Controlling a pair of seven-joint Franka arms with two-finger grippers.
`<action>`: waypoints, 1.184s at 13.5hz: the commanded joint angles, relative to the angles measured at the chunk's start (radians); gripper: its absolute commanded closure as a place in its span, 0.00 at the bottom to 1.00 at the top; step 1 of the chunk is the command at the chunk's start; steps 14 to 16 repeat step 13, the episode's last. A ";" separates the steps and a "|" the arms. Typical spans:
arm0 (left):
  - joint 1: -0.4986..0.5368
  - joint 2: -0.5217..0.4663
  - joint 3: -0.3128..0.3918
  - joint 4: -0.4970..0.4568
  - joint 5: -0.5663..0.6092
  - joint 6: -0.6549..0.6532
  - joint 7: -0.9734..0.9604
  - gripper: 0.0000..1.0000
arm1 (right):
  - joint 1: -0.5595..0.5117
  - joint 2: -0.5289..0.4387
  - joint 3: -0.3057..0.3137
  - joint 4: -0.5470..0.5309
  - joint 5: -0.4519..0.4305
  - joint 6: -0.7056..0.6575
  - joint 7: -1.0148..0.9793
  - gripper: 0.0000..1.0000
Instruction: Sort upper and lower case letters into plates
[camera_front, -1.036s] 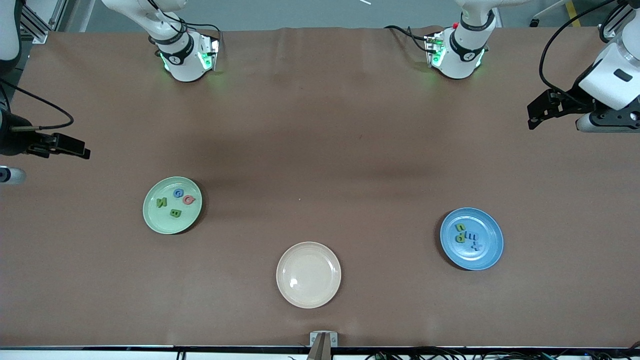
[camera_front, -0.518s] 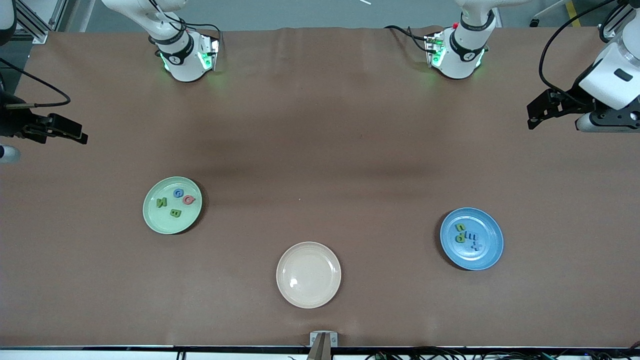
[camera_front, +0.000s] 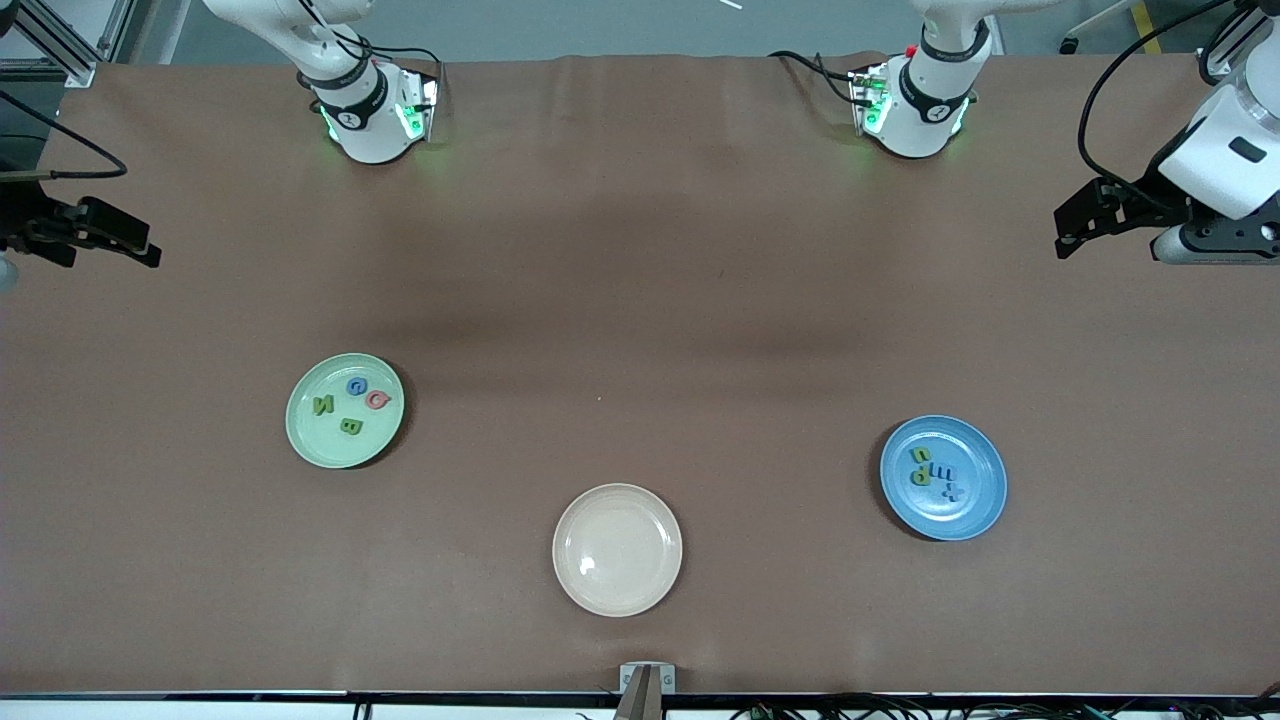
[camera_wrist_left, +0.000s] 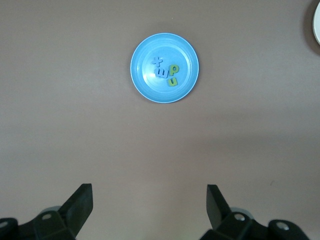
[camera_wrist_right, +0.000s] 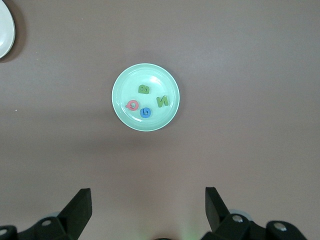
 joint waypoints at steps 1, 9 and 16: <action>0.008 0.005 0.002 0.018 -0.034 -0.001 0.025 0.00 | -0.003 -0.050 0.004 -0.043 -0.015 0.017 -0.013 0.00; 0.008 0.005 0.002 0.026 -0.025 -0.003 0.024 0.00 | -0.001 -0.094 0.003 -0.074 -0.025 0.020 -0.010 0.00; 0.004 0.003 0.002 0.026 -0.023 -0.006 0.022 0.00 | 0.006 -0.098 0.006 -0.082 -0.021 0.023 -0.009 0.00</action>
